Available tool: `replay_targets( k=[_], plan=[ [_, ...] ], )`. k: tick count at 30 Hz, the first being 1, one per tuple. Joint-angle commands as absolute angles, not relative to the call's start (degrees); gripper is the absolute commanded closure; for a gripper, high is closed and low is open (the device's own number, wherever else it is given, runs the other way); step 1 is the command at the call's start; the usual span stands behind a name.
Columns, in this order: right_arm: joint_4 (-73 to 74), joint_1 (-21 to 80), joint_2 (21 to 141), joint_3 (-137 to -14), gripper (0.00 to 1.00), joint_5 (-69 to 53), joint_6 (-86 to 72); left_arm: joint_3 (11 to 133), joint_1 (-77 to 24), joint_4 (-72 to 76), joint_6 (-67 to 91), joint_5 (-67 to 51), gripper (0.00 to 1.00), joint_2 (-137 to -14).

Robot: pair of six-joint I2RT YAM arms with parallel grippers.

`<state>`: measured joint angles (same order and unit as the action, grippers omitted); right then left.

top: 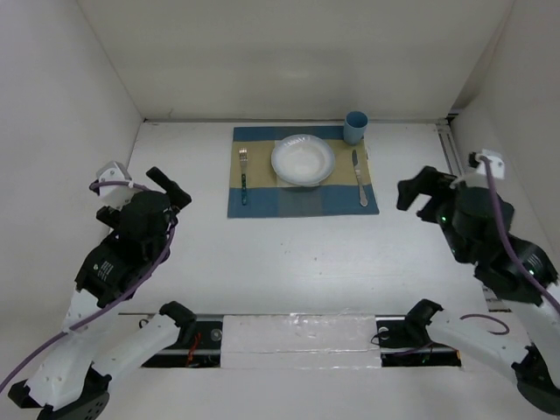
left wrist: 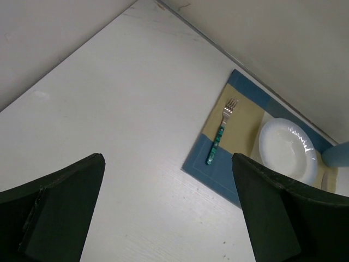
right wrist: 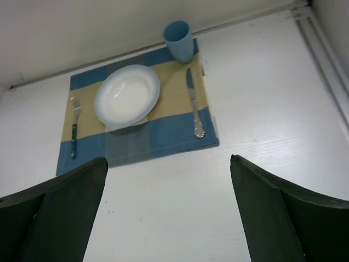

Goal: Set the dinner table for one person

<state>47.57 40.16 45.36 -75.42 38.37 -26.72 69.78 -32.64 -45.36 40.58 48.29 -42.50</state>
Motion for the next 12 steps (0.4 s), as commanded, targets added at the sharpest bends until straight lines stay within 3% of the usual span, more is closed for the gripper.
replay_targets(
  k=[1, 6, 12],
  plan=[
    [56.5, 38.85, 38.69, -74.71, 0.0, 42.71, -26.36, 66.1, -32.78, -45.35, 43.33, 49.49, 0.0, -39.82],
    [60.9, 37.62, 31.57, -74.71, 0.0, 43.42, -26.89, 64.51, -32.78, -45.35, 45.61, 47.02, 0.0, -39.29],
    [62.23, 37.62, 32.25, -75.76, 0.0, 45.09, -26.89, 63.9, -32.78, -45.35, 46.66, 45.88, 0.0, -39.81]
  ],
)
